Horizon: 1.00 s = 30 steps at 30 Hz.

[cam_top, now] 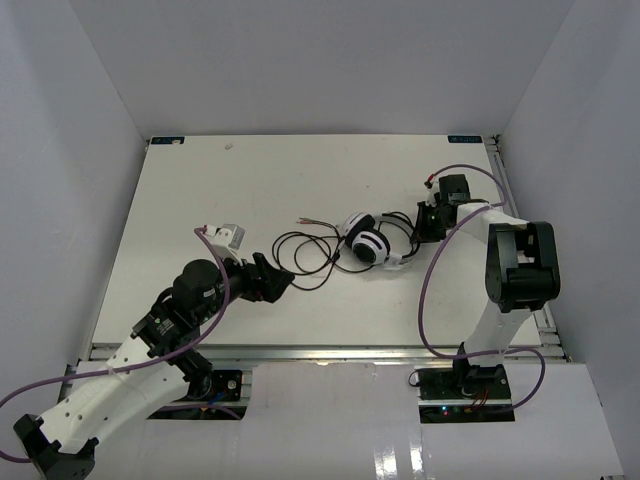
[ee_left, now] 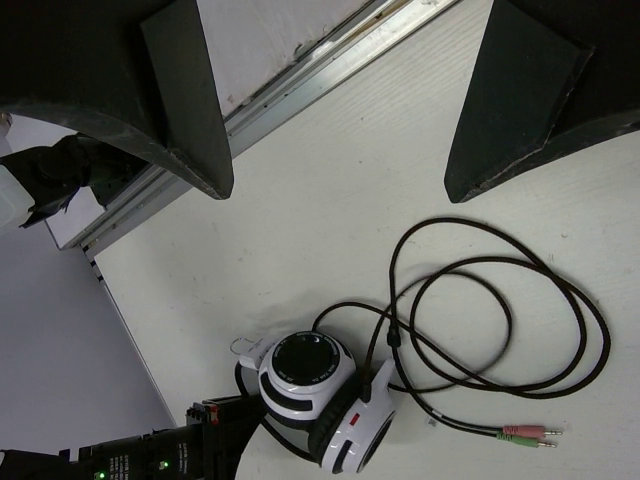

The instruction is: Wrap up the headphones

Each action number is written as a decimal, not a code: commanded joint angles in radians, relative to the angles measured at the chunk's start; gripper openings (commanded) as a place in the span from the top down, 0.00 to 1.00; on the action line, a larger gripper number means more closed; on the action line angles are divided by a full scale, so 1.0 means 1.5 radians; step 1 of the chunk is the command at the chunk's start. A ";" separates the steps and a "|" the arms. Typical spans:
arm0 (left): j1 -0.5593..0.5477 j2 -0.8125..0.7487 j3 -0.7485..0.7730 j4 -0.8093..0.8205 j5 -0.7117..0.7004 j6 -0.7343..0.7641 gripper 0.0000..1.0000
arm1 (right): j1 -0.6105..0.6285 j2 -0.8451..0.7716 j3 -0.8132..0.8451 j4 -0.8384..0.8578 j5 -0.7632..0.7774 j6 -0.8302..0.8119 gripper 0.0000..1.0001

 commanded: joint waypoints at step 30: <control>0.003 0.132 -0.100 0.402 0.367 0.317 0.02 | -0.006 -0.359 0.140 -0.086 -0.360 -0.334 0.92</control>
